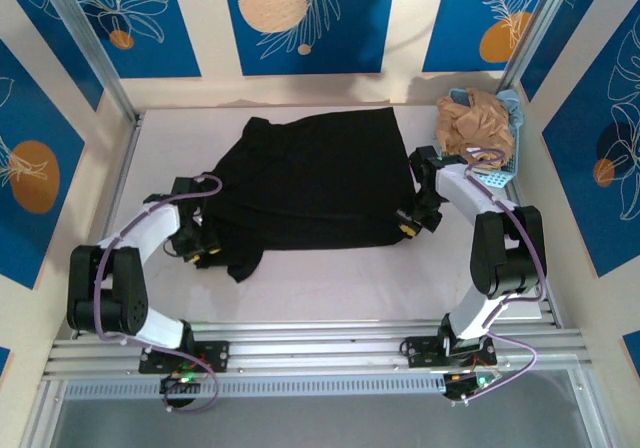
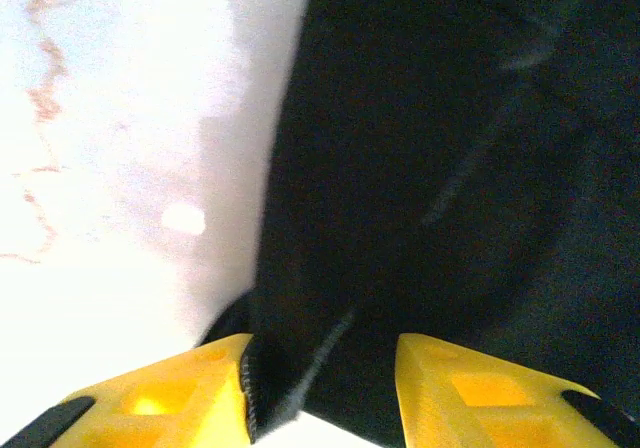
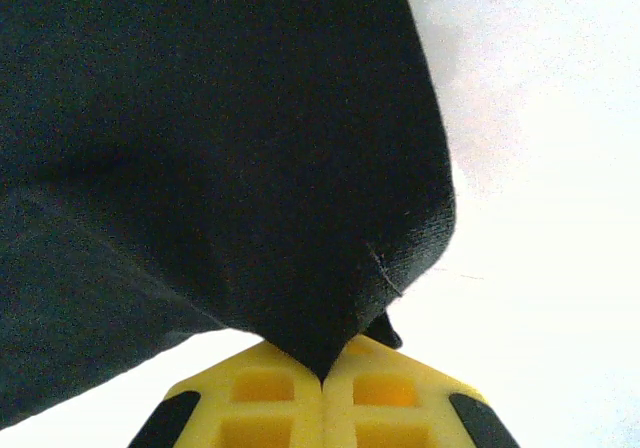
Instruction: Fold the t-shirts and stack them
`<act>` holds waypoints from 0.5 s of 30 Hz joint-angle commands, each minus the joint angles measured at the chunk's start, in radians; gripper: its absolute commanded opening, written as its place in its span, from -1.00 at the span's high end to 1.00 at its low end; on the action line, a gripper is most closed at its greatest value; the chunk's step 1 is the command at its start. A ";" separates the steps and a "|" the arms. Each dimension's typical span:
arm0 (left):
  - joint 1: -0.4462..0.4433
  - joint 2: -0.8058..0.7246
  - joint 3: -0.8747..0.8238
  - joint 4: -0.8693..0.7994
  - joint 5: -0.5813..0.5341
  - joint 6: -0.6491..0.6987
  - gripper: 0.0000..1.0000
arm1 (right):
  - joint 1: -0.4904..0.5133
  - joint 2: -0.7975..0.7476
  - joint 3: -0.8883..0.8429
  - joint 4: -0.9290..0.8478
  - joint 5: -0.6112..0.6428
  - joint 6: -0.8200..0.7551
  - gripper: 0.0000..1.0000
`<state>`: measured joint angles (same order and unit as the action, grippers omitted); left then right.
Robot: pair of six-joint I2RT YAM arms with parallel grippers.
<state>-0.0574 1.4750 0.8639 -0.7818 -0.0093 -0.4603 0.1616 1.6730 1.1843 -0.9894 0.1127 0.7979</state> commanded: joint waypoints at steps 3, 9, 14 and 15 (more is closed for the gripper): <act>0.001 -0.001 0.034 -0.021 -0.102 0.047 0.14 | 0.004 -0.030 -0.002 -0.036 -0.007 -0.016 1.00; 0.000 0.013 0.007 0.043 -0.042 0.041 1.00 | 0.005 -0.030 -0.002 -0.032 -0.006 -0.020 1.00; -0.015 -0.150 0.040 -0.105 -0.052 -0.027 1.00 | 0.003 -0.082 0.012 -0.044 0.035 -0.024 1.00; -0.018 -0.191 0.048 -0.141 -0.046 -0.051 1.00 | 0.002 -0.093 0.021 -0.049 0.045 -0.025 1.00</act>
<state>-0.0643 1.4029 0.8745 -0.7998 -0.0605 -0.4549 0.1616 1.6470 1.1847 -0.9955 0.1284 0.7876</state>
